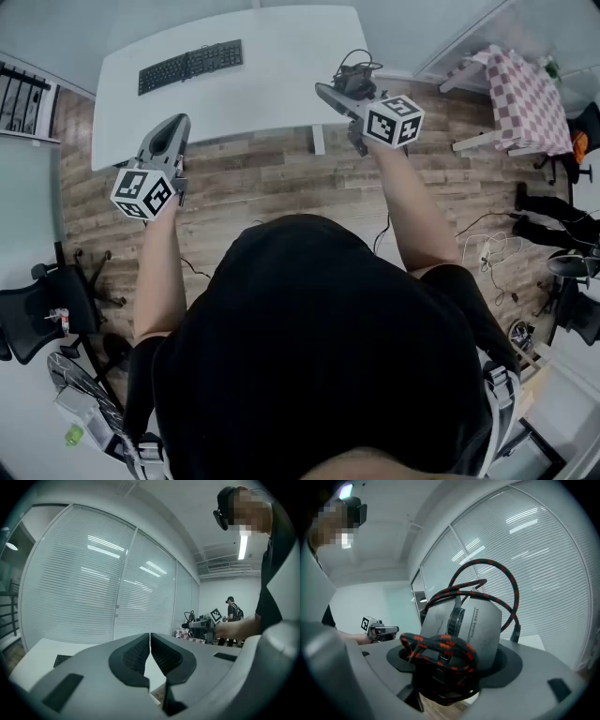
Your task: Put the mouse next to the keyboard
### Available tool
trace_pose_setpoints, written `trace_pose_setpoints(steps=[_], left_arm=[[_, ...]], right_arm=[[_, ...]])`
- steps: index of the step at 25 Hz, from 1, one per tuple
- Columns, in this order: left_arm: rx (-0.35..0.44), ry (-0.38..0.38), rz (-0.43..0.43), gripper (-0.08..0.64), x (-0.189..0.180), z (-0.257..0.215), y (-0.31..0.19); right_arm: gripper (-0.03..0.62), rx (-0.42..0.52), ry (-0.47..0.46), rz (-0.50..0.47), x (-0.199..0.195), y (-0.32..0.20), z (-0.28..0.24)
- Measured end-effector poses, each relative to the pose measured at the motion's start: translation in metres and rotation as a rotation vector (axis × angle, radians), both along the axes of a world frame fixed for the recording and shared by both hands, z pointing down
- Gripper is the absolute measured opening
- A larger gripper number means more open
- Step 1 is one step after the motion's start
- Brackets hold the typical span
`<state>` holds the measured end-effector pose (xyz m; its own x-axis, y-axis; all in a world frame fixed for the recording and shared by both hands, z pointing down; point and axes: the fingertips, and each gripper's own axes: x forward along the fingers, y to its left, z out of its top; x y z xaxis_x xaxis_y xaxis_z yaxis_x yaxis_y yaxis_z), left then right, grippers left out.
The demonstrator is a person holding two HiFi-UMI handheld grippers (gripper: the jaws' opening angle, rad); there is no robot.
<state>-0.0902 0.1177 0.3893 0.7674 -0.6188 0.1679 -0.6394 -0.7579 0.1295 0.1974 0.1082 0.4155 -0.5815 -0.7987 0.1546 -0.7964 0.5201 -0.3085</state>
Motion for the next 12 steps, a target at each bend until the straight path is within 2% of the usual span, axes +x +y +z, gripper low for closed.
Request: trace_pose_setpoints(steps=[12], left_arm=[[0.0,0.006,-0.02,0.028,-0.012,-0.002,0.014]], right_arm=[[0.368,0.002,0.0,0.002,-0.006,0.006,-0.004]])
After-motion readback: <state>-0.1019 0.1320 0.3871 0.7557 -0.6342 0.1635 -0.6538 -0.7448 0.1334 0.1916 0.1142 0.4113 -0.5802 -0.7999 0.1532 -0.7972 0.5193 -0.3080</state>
